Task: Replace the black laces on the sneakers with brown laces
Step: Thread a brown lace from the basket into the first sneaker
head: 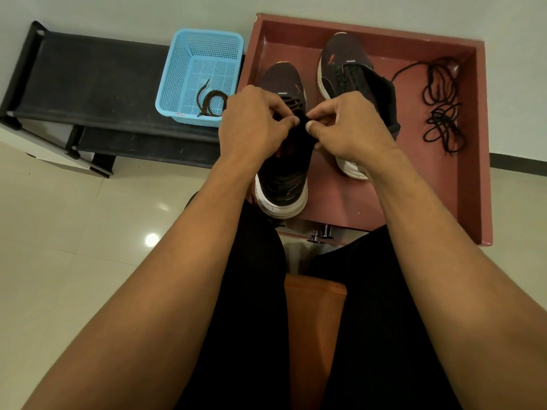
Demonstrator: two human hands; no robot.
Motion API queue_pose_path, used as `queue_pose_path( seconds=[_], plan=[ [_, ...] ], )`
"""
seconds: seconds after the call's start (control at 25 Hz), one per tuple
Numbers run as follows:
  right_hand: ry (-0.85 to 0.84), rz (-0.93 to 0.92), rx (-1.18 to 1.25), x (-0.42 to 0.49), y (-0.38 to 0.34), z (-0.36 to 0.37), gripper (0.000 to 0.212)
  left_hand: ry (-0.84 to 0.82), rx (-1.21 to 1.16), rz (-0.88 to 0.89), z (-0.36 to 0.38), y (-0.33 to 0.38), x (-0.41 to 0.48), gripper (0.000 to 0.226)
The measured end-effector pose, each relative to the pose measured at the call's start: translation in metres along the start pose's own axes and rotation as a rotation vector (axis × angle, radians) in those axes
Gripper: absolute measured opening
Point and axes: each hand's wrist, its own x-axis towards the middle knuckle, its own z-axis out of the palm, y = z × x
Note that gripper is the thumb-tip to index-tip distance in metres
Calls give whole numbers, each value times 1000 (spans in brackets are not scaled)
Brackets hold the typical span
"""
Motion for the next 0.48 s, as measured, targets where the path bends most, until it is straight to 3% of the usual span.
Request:
queue_pose_path(
  seconds=[0.48],
  plan=[
    [4,6,35,1,1,3,19,-31,14,-65,4,0,-2,10]
  ],
)
